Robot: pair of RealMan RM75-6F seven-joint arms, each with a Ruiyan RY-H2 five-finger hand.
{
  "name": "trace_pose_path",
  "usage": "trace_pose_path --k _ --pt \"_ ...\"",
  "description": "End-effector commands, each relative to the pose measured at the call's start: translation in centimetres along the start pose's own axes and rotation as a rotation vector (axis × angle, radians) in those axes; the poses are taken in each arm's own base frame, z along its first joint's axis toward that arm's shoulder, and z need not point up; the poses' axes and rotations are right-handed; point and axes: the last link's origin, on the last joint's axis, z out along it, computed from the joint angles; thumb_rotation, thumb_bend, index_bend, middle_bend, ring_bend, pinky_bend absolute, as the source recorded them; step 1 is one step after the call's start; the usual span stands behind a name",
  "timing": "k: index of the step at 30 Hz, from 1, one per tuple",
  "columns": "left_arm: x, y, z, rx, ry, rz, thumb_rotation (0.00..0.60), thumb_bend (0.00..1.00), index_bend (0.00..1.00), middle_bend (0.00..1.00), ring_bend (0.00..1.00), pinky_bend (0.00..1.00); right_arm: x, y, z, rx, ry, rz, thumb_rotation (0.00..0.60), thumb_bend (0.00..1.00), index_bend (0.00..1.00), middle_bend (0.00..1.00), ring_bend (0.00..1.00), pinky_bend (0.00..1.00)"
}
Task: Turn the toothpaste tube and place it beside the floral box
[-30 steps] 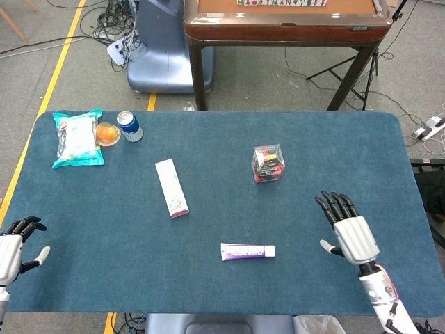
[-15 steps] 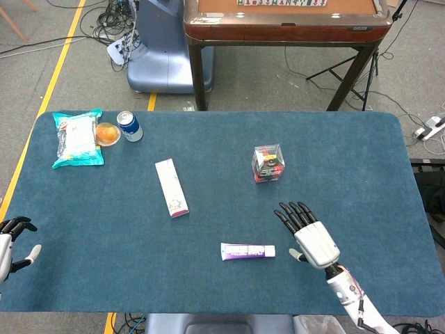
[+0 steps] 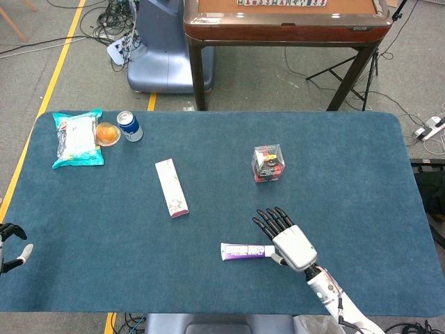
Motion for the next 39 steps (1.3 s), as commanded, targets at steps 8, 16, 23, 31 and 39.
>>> trace_pose_path --k 8,16,23,31,39 --pt "0.2 -0.8 0.0 0.036 -0.008 0.021 0.6 0.24 0.67 0.61 0.44 0.51 -1.4 -0.6 0.9 0.021 -0.016 -0.019 0.6 0.0 0.0 0.0 0.0 0.08" --pt "0.1 -1.0 0.0 0.051 -0.025 0.029 0.6 0.24 0.65 0.61 0.44 0.51 -2.1 -1.0 0.8 0.033 -0.024 -0.014 0.6 0.0 0.0 0.0 0.0 0.08" --pt "0.0 -1.3 0.0 0.061 -0.033 0.043 0.6 0.24 0.65 0.61 0.44 0.51 -2.4 -1.1 1.2 0.027 -0.053 -0.013 0.6 0.0 0.0 0.0 0.0 0.08" --pt "0.1 -1.9 0.2 0.091 -0.037 0.035 0.6 0.24 0.65 0.61 0.44 0.51 -2.5 -1.3 2.5 0.012 -0.075 -0.047 0.6 0.0 0.0 0.0 0.0 0.08" --pt "0.1 -2.4 0.3 0.113 -0.042 0.026 0.6 0.24 0.65 0.61 0.44 0.51 -2.1 -0.9 3.5 -0.017 -0.075 -0.073 0.6 0.0 0.0 0.0 0.0 0.08"
